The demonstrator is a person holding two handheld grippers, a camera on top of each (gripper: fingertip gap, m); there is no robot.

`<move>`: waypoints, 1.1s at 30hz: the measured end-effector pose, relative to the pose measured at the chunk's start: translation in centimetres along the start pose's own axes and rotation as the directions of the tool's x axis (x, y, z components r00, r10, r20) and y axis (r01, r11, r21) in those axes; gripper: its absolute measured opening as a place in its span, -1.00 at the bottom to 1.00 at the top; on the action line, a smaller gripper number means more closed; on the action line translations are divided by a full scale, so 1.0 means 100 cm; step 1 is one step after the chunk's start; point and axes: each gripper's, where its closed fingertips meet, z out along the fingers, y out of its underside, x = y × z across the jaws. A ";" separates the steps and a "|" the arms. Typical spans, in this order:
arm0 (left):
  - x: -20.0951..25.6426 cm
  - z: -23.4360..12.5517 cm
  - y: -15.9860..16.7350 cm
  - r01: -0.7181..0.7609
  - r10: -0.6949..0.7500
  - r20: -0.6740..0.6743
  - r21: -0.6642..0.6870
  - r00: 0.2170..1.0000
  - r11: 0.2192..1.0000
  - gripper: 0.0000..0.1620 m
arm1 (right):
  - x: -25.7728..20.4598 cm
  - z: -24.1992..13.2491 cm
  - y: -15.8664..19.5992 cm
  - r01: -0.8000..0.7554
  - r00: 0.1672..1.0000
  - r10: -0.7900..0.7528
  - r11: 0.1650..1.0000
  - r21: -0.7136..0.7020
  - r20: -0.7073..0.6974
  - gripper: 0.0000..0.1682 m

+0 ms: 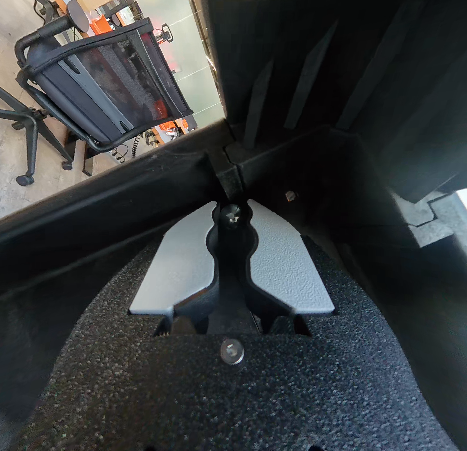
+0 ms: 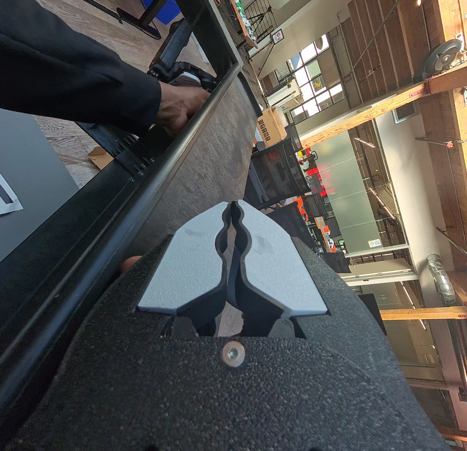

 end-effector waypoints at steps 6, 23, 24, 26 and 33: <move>0.003 -0.001 -0.001 0.076 -0.075 -0.067 0.024 0.995 0.997 -0.79 | 0.000 0.000 0.000 0.000 1.000 0.000 1.000 -0.001 0.000 -1.00; 0.003 -0.007 -0.007 0.173 -0.159 -0.159 0.076 0.974 0.982 -0.75 | 0.000 0.000 0.000 -0.001 1.000 0.001 1.000 -0.002 -0.001 -1.00; 0.002 -0.008 -0.007 0.175 -0.160 -0.165 0.082 0.973 0.981 -0.75 | 0.000 0.000 0.000 -0.001 1.000 0.001 1.000 -0.002 -0.001 -1.00; 0.001 -0.010 -0.009 0.179 -0.161 -0.171 0.098 0.972 0.979 -0.75 | 0.000 0.000 0.000 -0.001 1.000 0.001 1.000 -0.002 -0.001 -1.00; -0.016 -0.023 -0.011 0.157 -0.142 -0.110 0.143 0.984 0.977 -0.82 | 0.000 0.000 0.000 -0.001 1.000 0.001 1.000 -0.002 0.000 -1.00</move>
